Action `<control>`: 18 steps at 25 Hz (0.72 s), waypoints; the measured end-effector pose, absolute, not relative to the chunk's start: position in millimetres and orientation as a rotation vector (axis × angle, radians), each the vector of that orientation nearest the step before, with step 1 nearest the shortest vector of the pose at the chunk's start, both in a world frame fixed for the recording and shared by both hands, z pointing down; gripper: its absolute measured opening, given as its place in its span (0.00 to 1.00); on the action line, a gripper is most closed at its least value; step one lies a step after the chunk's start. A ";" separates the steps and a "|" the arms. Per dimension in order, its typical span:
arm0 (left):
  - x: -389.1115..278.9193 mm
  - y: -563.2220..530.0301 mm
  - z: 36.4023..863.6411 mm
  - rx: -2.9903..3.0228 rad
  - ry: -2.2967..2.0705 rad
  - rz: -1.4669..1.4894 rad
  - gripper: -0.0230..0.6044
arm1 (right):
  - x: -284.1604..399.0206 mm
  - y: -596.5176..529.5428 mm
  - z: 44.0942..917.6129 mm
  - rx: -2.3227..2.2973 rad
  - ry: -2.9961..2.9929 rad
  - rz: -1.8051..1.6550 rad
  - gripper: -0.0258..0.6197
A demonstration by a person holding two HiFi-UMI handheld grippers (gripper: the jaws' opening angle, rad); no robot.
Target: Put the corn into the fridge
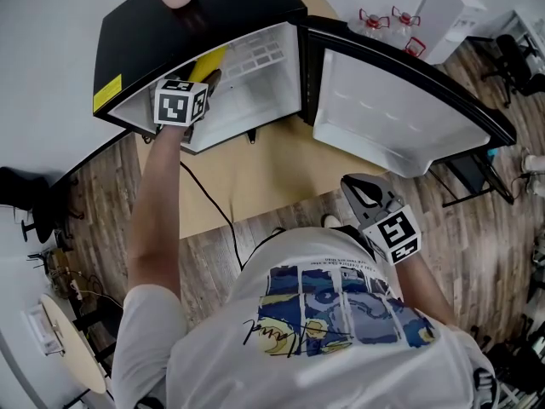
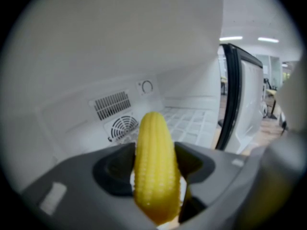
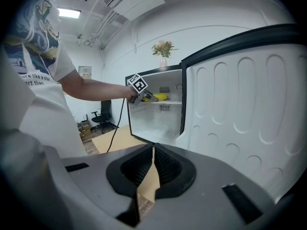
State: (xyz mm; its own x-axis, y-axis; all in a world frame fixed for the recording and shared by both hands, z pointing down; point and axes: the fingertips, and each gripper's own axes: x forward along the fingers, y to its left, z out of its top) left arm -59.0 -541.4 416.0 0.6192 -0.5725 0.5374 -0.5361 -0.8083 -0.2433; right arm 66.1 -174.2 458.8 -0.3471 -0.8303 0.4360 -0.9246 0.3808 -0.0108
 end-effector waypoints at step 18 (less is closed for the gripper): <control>-94.0 -511.2 400.8 -2.740 1.172 -0.890 0.53 | 80.6 -158.0 460.0 1.441 -2.366 0.351 0.07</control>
State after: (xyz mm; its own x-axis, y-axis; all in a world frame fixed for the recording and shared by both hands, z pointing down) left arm -94.0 -511.2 400.8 0.5525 -0.6727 0.4923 -0.6546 -0.7157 -0.2434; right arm 80.6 -158.0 460.0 -0.4234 -0.8050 0.4156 -0.8910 0.4530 -0.0302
